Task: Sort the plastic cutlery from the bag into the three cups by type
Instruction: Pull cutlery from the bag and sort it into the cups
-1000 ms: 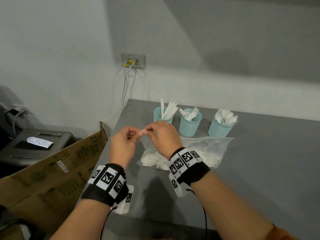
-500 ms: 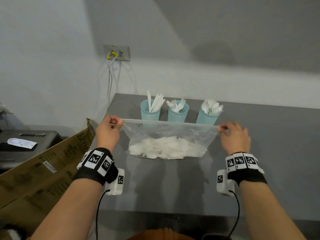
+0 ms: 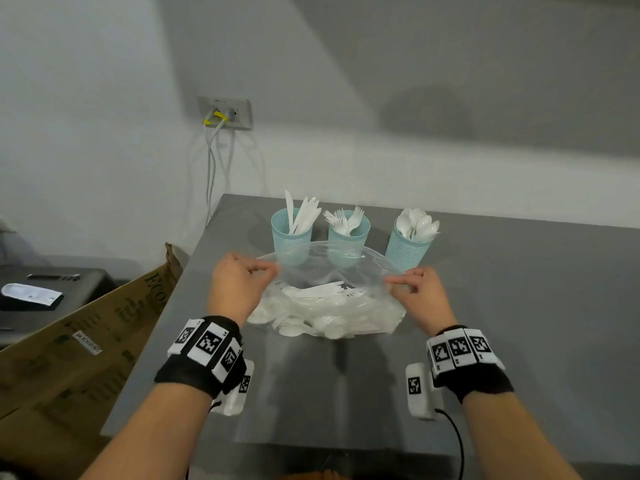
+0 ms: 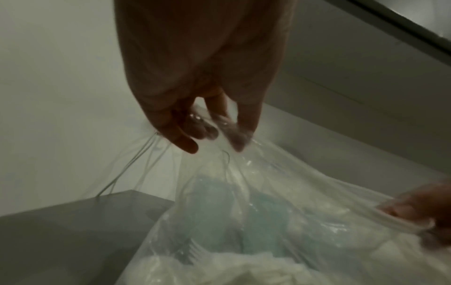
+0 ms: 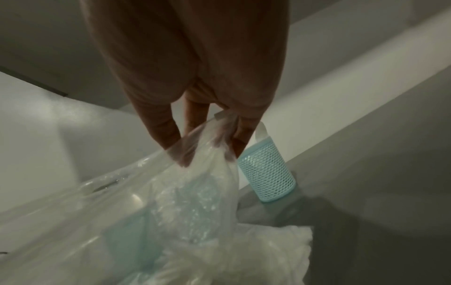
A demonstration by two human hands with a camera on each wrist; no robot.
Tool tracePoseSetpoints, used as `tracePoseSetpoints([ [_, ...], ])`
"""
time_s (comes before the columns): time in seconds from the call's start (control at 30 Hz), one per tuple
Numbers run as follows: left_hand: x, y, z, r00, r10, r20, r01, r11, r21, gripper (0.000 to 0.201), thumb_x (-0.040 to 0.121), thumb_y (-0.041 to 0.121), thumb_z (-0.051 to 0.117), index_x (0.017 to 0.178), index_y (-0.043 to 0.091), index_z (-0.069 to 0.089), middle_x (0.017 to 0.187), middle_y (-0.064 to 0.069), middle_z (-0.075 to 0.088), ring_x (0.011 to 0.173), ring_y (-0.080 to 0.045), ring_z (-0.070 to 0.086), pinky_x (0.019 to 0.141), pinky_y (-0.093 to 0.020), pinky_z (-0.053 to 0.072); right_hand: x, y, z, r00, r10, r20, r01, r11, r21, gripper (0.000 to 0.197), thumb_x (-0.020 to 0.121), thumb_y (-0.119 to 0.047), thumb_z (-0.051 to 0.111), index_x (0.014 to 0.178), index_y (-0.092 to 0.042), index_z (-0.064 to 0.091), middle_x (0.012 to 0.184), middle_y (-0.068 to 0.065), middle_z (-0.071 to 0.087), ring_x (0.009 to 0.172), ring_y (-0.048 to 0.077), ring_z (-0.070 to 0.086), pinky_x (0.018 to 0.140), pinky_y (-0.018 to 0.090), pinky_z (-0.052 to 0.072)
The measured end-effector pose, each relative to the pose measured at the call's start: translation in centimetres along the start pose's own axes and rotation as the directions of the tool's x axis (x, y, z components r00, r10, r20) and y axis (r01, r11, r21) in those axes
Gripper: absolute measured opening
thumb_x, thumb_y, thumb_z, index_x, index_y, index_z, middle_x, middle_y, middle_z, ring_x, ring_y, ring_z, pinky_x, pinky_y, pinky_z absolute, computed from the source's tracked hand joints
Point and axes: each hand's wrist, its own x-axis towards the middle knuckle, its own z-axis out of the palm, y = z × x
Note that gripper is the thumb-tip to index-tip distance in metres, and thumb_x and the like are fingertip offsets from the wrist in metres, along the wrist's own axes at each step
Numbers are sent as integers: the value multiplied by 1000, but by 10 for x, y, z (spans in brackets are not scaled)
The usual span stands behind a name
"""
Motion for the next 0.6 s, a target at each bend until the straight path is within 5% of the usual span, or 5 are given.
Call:
tracePoseSetpoints([
  [0.1, 0, -2, -4, 995, -21, 101, 6, 989, 151, 52, 76, 1, 69, 123, 22, 63, 112, -3, 45, 105, -20, 50, 89, -19, 37, 3, 12, 3, 999, 23, 22, -21, 997, -77, 58, 80, 2, 55, 128, -30, 57, 113, 4, 37, 108, 26, 47, 109, 36, 36],
  [0.2, -5, 0, 0, 928, -80, 363, 123, 988, -96, 82, 73, -19, 59, 139, 27, 45, 126, -8, 37, 106, -22, 54, 70, -18, 47, 1, 6, 7, 986, 32, 166, -75, 963, 259, 79, 76, 18, 39, 130, -39, 51, 125, 4, 47, 107, 26, 54, 79, 33, 56],
  [0.33, -4, -5, 28, 858, -306, 412, 471, 788, -396, 29, 86, -7, 54, 104, 15, 54, 114, -11, 52, 82, -26, 68, 52, -29, 50, 8, -9, 27, 945, 271, 183, -327, 751, 574, 44, 85, 14, 32, 103, -13, 61, 98, 6, 56, 65, 24, 60, 60, 32, 50],
  [0.5, 0, -19, 47, 823, -470, 319, 349, 862, 368, 61, 74, 49, 73, 117, 8, 58, 129, -16, 38, 119, -29, 43, 95, -31, 44, 24, -14, 38, 880, 342, 330, -189, 889, -417, 53, 86, -53, 55, 119, -13, 63, 112, 7, 60, 107, 23, 54, 104, 38, 34],
  [0.6, -2, -21, 42, 903, -344, 257, 120, 778, 617, 39, 78, 54, 62, 104, 25, 66, 127, -6, 33, 120, -26, 32, 99, -37, 36, 31, 3, 46, 892, 353, 284, -116, 784, -610, 51, 82, -38, 62, 122, -6, 57, 129, 10, 53, 112, 26, 51, 82, 23, 37],
])
